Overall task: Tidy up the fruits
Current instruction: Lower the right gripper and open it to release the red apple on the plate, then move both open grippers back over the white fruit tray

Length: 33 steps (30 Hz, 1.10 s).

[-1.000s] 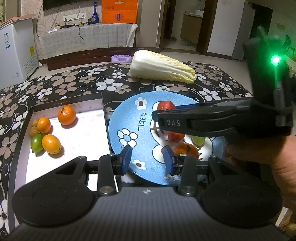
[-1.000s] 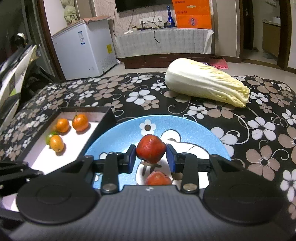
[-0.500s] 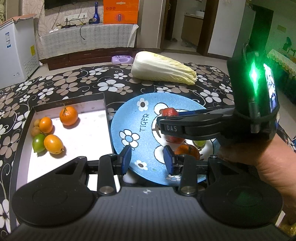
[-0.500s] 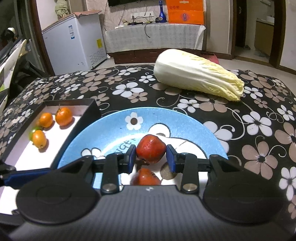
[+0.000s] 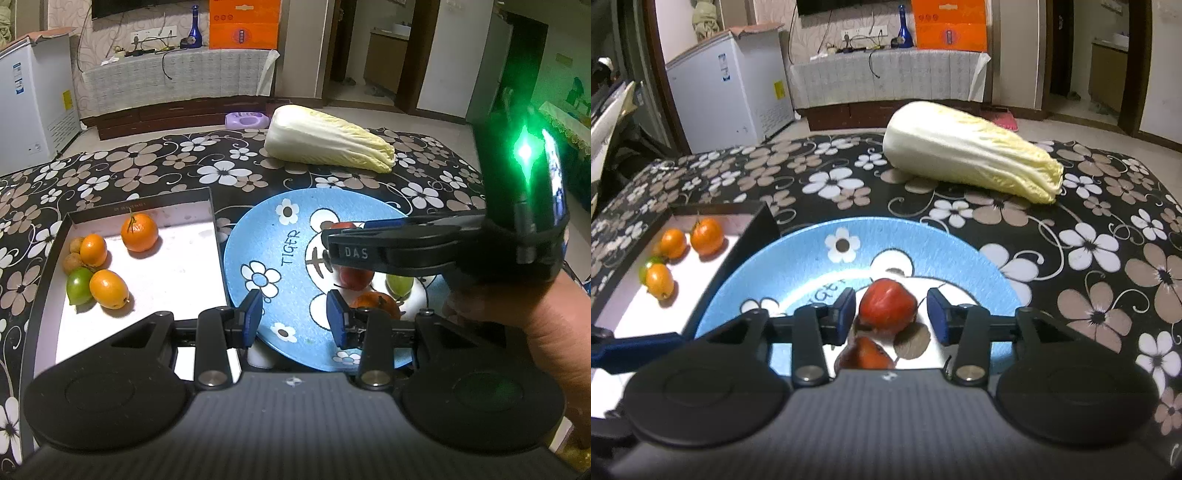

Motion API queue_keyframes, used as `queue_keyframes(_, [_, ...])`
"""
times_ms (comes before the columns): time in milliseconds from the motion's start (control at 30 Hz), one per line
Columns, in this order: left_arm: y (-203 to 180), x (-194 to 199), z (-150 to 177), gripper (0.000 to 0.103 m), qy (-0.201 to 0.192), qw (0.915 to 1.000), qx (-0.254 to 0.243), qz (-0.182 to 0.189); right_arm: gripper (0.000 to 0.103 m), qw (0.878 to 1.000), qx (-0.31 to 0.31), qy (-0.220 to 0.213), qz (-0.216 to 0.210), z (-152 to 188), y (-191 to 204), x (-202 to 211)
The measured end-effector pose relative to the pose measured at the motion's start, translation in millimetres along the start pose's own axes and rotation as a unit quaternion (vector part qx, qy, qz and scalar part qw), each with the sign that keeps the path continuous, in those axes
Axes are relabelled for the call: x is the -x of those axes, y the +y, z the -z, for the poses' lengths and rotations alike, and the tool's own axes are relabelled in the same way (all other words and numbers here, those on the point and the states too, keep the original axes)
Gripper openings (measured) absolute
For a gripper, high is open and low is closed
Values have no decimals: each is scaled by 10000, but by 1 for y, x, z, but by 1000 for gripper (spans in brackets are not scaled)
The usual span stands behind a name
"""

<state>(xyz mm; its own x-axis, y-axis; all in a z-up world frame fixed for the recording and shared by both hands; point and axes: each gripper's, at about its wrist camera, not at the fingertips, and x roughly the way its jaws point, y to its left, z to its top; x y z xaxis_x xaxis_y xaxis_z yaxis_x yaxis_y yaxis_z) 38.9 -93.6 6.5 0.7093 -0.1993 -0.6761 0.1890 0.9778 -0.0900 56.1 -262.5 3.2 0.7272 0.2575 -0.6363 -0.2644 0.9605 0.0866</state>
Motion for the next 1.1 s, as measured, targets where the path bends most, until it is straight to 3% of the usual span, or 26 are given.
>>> queue_keyframes(467, [17, 4, -5, 44, -124, 9995, 215, -195, 46, 9983, 83, -512, -279, -16, 10, 32])
queue_keyframes(1100, [56, 16, -2, 44, -208, 9971, 490, -544, 46, 9922, 363, -797, -891, -26, 58, 32])
